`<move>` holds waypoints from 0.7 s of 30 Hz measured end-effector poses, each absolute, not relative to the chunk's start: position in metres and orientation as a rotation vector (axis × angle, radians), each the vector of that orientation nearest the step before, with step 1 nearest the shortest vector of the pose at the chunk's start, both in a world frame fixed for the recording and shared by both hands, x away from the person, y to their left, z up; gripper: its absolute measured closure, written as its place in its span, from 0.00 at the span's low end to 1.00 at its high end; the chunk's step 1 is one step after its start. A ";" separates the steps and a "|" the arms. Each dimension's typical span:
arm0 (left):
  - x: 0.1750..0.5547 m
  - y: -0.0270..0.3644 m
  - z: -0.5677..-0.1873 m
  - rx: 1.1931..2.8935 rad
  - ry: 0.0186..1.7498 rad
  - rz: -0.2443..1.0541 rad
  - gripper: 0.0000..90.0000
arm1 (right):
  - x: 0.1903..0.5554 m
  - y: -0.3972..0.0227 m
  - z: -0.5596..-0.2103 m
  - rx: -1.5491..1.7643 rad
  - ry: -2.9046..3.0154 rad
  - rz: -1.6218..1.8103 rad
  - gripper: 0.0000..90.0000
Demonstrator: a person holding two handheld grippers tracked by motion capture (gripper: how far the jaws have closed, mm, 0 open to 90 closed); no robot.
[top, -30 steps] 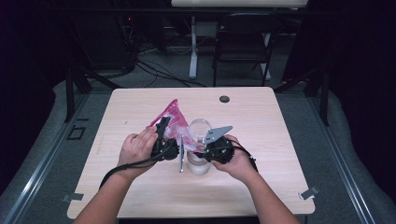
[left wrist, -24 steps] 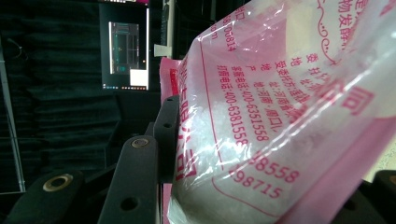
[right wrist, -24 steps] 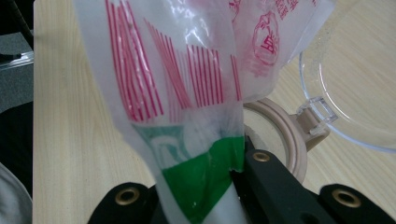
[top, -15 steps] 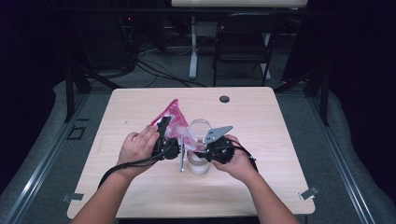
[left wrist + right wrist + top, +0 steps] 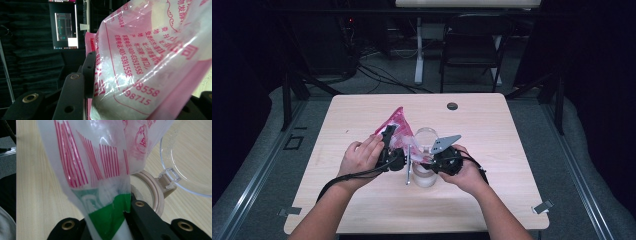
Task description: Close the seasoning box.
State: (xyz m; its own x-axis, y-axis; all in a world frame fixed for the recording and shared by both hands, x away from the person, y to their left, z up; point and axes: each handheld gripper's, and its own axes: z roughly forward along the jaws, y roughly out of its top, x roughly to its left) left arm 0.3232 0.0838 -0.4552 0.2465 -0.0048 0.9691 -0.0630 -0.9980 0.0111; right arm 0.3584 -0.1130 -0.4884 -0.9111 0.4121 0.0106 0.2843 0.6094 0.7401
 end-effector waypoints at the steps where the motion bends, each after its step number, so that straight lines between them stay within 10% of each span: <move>1: 0.323 0.084 -0.455 2.447 -0.068 1.894 0.69 | 0.359 -0.113 -0.489 0.582 2.672 1.186 1.00; 21: 0.322 0.080 -0.454 2.477 -0.141 1.915 0.69 | 0.361 -0.115 -0.491 0.594 2.679 1.171 1.00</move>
